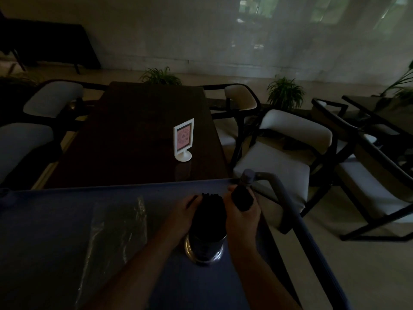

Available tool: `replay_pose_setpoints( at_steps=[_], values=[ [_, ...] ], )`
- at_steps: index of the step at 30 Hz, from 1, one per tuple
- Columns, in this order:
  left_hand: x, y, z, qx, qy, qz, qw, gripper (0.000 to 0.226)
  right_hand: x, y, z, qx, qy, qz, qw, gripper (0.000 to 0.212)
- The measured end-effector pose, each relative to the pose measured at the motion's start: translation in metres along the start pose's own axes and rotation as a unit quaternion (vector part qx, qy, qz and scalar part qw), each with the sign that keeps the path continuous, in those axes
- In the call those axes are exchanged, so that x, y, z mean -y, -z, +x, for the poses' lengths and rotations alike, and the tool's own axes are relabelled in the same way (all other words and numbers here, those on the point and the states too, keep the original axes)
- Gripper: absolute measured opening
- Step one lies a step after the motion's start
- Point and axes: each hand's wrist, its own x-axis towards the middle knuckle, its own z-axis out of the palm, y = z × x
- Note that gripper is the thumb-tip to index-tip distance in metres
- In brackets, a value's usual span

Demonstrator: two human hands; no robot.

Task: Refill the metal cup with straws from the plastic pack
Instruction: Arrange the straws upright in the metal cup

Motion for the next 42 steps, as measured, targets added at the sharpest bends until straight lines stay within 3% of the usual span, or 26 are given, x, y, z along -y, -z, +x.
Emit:
replay_pose_setpoints(
  at_steps=[3, 8, 14, 17, 19, 23, 25, 29, 35, 37, 42],
  values=[
    [-0.001, 0.000, 0.000, 0.002, 0.003, 0.003, 1.000, 0.020, -0.011, -0.002, -0.007, 0.021, 0.054, -0.058, 0.997, 0.036],
    [-0.002, 0.000, -0.005, 0.026, -0.002, 0.028, 0.999, 0.025, -0.028, 0.002, -0.014, 0.046, 0.128, -0.121, 0.983, 0.046],
    [-0.003, -0.002, -0.005, -0.005, 0.000, 0.066, 0.998, 0.024, -0.039, 0.012, -0.014, 0.103, 0.071, -0.150, 0.981, 0.086],
    [-0.006, -0.003, -0.007, -0.008, -0.008, 0.050, 0.999, 0.024, -0.049, 0.017, -0.015, 0.145, -0.017, -0.115, 0.983, 0.096],
    [-0.007, -0.003, -0.008, -0.010, 0.000, 0.051, 0.999, 0.025, -0.055, 0.020, -0.013, 0.173, -0.067, -0.124, 0.975, 0.090],
    [-0.008, -0.003, -0.015, -0.013, 0.015, 0.021, 1.000, 0.016, -0.060, 0.024, -0.004, 0.204, -0.104, -0.154, 0.961, 0.052],
    [-0.003, 0.001, -0.018, 0.005, 0.007, 0.000, 1.000, 0.023, -0.058, 0.025, -0.003, 0.208, -0.104, -0.146, 0.961, 0.059],
    [0.017, 0.017, -0.027, 0.089, -0.017, -0.016, 0.996, 0.065, -0.060, 0.036, -0.004, 0.228, -0.109, -0.100, 0.962, 0.087],
    [0.047, 0.024, -0.040, 0.147, 0.025, 0.059, 0.987, 0.111, -0.058, 0.042, -0.010, 0.236, -0.091, -0.089, 0.963, 0.076],
    [0.047, 0.020, -0.038, 0.142, 0.025, 0.072, 0.987, 0.115, -0.057, 0.040, -0.010, 0.254, -0.085, -0.102, 0.958, 0.069],
    [0.042, 0.014, -0.025, 0.127, 0.018, 0.095, 0.987, 0.100, -0.053, 0.039, -0.005, 0.264, -0.072, -0.110, 0.956, 0.067]
  ],
)
